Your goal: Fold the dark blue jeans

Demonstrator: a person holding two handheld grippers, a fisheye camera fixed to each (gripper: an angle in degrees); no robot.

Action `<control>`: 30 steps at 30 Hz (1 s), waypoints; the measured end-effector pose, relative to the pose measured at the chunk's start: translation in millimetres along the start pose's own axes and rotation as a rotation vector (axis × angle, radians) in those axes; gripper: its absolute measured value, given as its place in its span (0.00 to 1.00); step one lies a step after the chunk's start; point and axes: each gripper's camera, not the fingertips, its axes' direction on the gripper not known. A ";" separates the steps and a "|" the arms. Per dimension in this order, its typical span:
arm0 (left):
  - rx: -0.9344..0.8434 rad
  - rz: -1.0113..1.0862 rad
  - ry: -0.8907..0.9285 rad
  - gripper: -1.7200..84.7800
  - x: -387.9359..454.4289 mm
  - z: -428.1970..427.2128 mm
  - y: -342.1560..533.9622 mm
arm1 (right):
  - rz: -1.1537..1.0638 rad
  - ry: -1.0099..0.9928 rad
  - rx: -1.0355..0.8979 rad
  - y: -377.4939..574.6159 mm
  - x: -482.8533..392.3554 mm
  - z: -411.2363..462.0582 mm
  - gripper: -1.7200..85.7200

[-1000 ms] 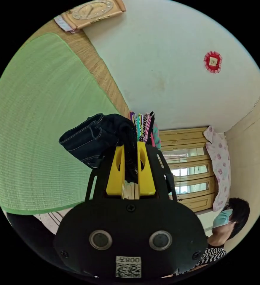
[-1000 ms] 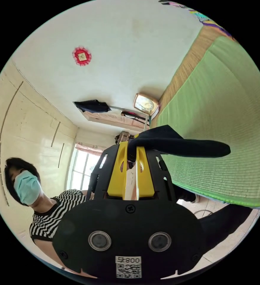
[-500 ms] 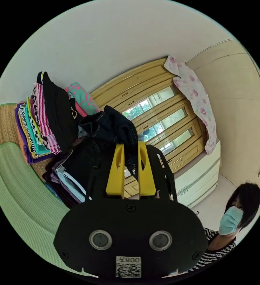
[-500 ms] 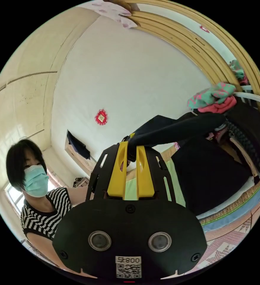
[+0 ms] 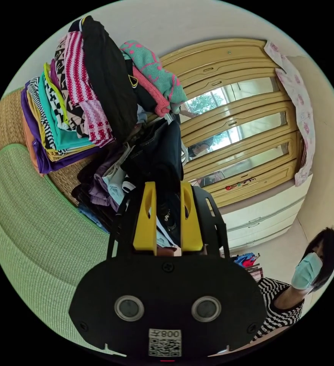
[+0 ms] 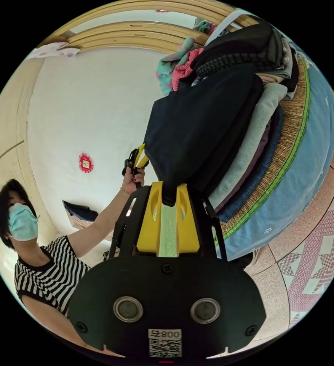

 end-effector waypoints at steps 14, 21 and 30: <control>0.078 0.292 -0.436 0.03 12.5 120.5 -29.1 | -0.608 0.481 0.008 -83.7 -174.1 44.2 0.02; -0.017 0.403 -0.681 0.02 -5.7 199.8 -46.7 | -0.671 0.853 -0.149 -196.9 -188.5 180.3 0.02; -0.022 0.312 -0.625 0.02 -57.9 233.4 -71.1 | -0.610 0.971 -0.266 -228.7 -164.0 230.2 0.02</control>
